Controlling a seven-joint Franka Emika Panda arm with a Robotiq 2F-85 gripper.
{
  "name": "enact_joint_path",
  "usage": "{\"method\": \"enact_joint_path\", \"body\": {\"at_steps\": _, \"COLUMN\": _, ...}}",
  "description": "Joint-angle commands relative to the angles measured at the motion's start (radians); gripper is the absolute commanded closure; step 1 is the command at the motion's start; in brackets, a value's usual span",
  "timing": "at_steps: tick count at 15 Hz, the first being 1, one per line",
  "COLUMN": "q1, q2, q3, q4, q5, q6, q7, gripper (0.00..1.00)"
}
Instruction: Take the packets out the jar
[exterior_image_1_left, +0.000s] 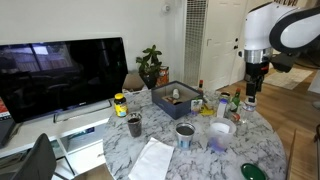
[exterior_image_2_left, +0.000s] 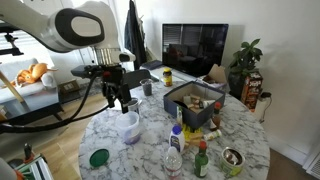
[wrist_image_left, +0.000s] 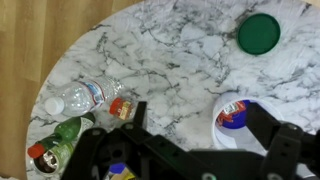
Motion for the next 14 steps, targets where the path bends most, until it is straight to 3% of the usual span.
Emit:
{"method": "enact_joint_path", "body": {"at_steps": 1, "q1": 0.017, "q2": 0.134, "q3": 0.014, "q4": 0.008, "q5": 0.027, "q6": 0.134, "q7": 0.036, "gripper": 0.0}}
{"method": "enact_joint_path", "body": {"at_steps": 7, "q1": 0.039, "q2": 0.306, "q3": -0.009, "q4": 0.004, "q5": 0.096, "q6": 0.289, "q7": -0.062, "gripper": 0.0}}
{"method": "enact_joint_path", "body": {"at_steps": 8, "q1": 0.027, "q2": 0.243, "q3": 0.004, "q4": 0.001, "q5": 0.056, "q6": 0.229, "q7": -0.019, "gripper": 0.0}}
{"method": "enact_joint_path", "body": {"at_steps": 14, "q1": 0.026, "q2": 0.284, "q3": 0.003, "q4": 0.014, "q5": 0.068, "q6": 0.256, "q7": -0.005, "gripper": 0.0}}
